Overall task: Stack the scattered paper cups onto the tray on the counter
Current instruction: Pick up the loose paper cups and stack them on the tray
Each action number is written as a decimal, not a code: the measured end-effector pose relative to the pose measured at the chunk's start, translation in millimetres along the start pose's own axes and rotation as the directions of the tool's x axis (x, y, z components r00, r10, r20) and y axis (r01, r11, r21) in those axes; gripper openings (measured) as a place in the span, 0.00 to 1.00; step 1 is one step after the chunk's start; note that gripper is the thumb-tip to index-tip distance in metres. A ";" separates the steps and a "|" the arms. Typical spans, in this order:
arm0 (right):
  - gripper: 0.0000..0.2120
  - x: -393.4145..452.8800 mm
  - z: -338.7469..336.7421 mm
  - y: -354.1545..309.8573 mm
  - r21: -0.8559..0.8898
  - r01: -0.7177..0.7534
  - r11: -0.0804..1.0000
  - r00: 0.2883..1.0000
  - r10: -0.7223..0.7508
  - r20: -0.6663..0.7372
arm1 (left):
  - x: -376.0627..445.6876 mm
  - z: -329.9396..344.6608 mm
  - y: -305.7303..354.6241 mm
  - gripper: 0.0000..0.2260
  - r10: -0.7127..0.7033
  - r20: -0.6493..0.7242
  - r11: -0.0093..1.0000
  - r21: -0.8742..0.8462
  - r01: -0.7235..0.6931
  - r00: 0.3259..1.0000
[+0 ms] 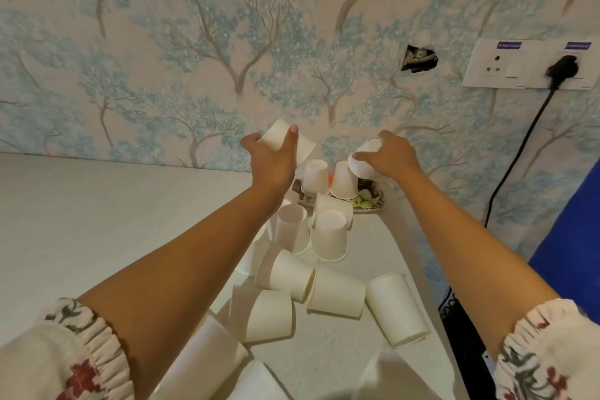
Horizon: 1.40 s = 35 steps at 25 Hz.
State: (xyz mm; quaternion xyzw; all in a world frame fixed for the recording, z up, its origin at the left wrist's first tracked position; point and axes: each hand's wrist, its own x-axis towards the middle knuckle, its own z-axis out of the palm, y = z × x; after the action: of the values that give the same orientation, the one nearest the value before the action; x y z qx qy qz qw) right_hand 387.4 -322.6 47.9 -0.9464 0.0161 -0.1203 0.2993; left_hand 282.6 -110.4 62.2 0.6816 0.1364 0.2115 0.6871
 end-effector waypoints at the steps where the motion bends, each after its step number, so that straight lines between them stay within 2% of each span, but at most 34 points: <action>1: 0.36 4.9 3.1 -3.3 0.009 0.021 1.000 1.000 -0.021 -0.015 | 2.0 -2.0 -0.4 0.30 0.001 0.005 1.000 0.005 -0.001 1.000; 7: 0.34 17.6 31.4 -13.9 -0.014 0.116 0.993 0.992 -0.117 -0.042 | 4.6 -14.9 -19.7 0.30 -0.023 0.008 0.998 0.053 0.023 1.000; 13: 0.37 14.9 44.9 -10.0 -0.048 0.105 0.993 0.994 -0.106 -0.020 | 1.7 -21.6 -24.3 0.32 -0.018 0.020 0.998 0.061 0.016 1.000; 15: 0.35 10.9 39.1 -12.4 -0.015 0.126 0.992 0.988 -0.127 -0.088 | 0.6 -22.2 -23.1 0.33 -0.005 0.036 0.999 0.053 0.003 0.999; 17: 0.30 3.2 29.7 -24.3 0.133 0.223 0.966 0.971 -0.208 -0.118 | -0.2 -22.2 -21.2 0.34 -0.001 0.040 0.999 0.051 -0.002 0.999; 18: 0.29 -1.9 24.5 -33.3 0.258 0.269 0.928 0.963 -0.262 -0.064 | -0.4 -21.3 -20.1 0.35 -0.002 0.040 0.999 0.052 0.000 0.999; 19: 0.29 -8.5 20.1 -43.7 0.378 0.291 0.879 0.941 -0.334 0.052 | -1.1 -20.1 -18.7 0.35 -0.005 0.039 0.999 0.052 0.003 0.999; 21: 0.32 -23.4 16.5 -63.7 0.497 0.304 0.812 0.826 -0.485 0.288 | -2.5 -17.2 -15.8 0.36 -0.006 0.048 0.999 0.036 0.004 0.999; 23: 0.34 -36.7 19.2 -78.6 0.527 0.341 0.779 0.733 -0.571 0.370 | -3.3 -14.6 -14.4 0.37 0.005 0.065 1.000 0.011 -0.006 0.998; 24: 0.33 -41.7 21.5 -83.2 0.533 0.363 0.764 0.720 -0.593 0.360 | -4.2 -14.2 -13.9 0.38 0.014 0.067 1.000 0.009 -0.014 0.998; 28: 0.27 -45.9 29.0 -85.5 0.488 0.435 0.756 0.758 -0.600 0.255 | -4.3 -18.6 -11.8 0.40 0.046 0.131 0.998 0.038 -0.051 0.990; 31: 0.31 -34.6 31.0 -76.3 0.451 0.381 0.807 0.873 -0.475 0.111 | 7.5 -50.3 -18.1 0.36 0.084 0.180 0.962 0.243 -0.127 0.980; 33: 0.34 -21.7 32.5 -68.3 0.441 0.294 0.848 0.941 -0.337 0.020 | 17.0 -87.3 -34.1 0.30 0.065 0.188 0.868 0.474 -0.149 0.980; 35: 0.35 -10.0 37.9 -60.8 0.394 0.233 0.889 0.969 -0.245 -0.019 | 22.2 -126.8 -57.4 0.24 -0.021 0.206 0.712 0.690 -0.130 0.978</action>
State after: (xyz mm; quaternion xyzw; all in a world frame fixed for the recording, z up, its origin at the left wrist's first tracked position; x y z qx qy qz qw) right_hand 384.2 -250.3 50.4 -0.8634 -0.1296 -0.1420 0.4665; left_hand 247.6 12.7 3.1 0.9120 0.1169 0.0954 0.3814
